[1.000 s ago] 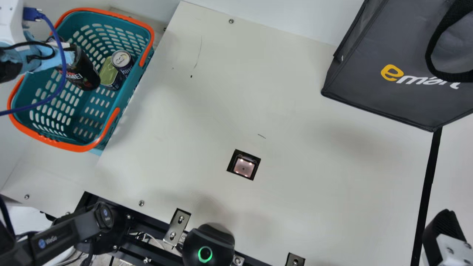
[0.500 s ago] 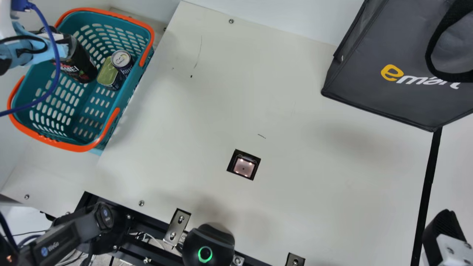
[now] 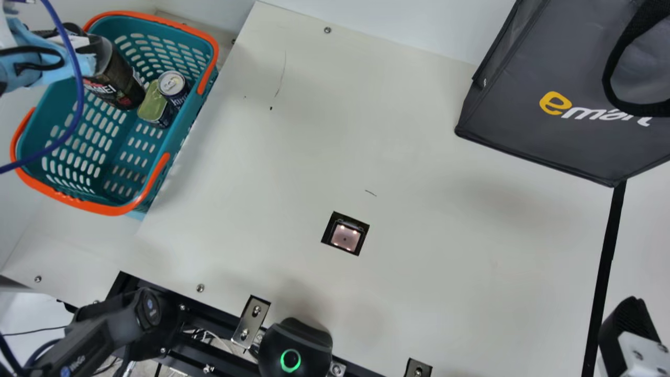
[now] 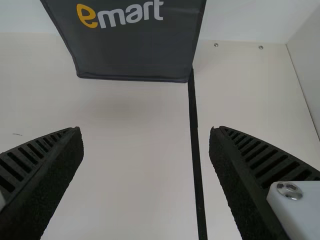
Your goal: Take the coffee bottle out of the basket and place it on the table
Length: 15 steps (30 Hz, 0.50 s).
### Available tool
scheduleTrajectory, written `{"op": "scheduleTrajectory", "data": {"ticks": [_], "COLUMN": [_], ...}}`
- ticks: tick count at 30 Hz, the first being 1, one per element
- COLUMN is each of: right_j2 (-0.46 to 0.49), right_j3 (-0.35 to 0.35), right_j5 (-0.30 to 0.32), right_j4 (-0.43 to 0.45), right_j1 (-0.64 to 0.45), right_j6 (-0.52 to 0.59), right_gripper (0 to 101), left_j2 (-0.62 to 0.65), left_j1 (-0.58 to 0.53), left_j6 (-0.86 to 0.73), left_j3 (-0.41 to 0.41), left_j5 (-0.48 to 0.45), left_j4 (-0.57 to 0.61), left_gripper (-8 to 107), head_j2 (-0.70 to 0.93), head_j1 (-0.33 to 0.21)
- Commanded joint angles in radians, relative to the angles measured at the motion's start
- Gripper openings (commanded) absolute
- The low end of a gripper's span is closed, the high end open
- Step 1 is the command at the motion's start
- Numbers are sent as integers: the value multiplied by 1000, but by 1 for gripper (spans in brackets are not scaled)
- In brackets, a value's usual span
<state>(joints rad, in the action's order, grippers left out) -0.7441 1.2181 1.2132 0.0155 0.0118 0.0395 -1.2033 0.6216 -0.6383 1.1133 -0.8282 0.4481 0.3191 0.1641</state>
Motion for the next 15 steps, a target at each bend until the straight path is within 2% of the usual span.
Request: {"op": "scheduleTrajectory", "data": {"ticks": [1,15], "right_j2": [0,0], "right_j3": [0,0], "right_j5": [0,1], "right_j4": [0,0], "right_j1": [0,0], "right_j6": [0,0], "right_gripper": [91,91], "left_j2": [14,124], "left_j1": [-15,-176], "left_j6": [12,141], "left_j3": [-3,-53], "left_j5": [-4,-33], "left_j4": [-6,-83], "left_gripper": [10,10], "head_j2": [2,2], "head_j1": [-26,-26]}}
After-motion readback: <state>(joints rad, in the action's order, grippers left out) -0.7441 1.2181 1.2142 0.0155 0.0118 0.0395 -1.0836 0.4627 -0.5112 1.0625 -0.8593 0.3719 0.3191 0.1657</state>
